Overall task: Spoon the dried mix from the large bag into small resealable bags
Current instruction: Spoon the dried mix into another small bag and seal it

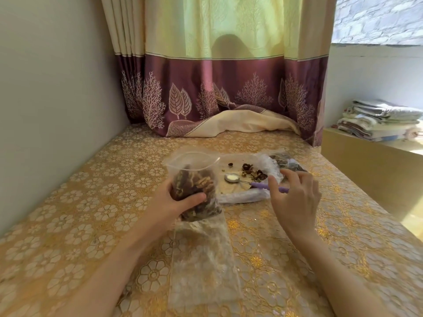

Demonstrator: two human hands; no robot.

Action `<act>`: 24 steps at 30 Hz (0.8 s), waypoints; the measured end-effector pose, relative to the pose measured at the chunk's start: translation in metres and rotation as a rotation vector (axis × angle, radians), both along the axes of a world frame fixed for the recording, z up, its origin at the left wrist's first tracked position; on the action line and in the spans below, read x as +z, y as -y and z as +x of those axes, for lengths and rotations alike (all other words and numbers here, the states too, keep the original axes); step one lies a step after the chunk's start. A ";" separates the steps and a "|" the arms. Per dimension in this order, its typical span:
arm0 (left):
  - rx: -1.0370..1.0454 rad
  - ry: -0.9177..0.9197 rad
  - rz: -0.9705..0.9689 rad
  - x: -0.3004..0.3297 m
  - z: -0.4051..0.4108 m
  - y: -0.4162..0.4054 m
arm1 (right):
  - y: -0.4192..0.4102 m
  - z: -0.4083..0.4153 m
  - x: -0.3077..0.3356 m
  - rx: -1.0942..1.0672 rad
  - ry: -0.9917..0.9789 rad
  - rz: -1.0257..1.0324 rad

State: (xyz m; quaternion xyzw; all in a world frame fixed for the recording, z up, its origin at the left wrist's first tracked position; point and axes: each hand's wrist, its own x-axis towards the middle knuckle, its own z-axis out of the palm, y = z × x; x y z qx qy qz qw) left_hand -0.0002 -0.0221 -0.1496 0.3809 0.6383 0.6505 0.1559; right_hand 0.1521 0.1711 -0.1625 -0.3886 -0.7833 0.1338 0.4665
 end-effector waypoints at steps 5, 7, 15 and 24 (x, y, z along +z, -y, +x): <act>-0.076 -0.085 -0.181 0.000 0.006 -0.001 | 0.034 -0.006 0.015 0.668 -0.316 -0.208; -0.079 -0.133 -0.254 -0.001 0.010 -0.003 | 0.042 -0.010 0.016 0.886 -0.176 -0.433; -0.085 -0.086 0.042 0.009 0.014 -0.003 | 0.050 -0.024 0.016 1.075 -0.280 -0.458; -0.180 -0.158 -0.207 0.015 0.015 0.002 | 0.053 -0.019 0.002 1.160 -0.129 -0.672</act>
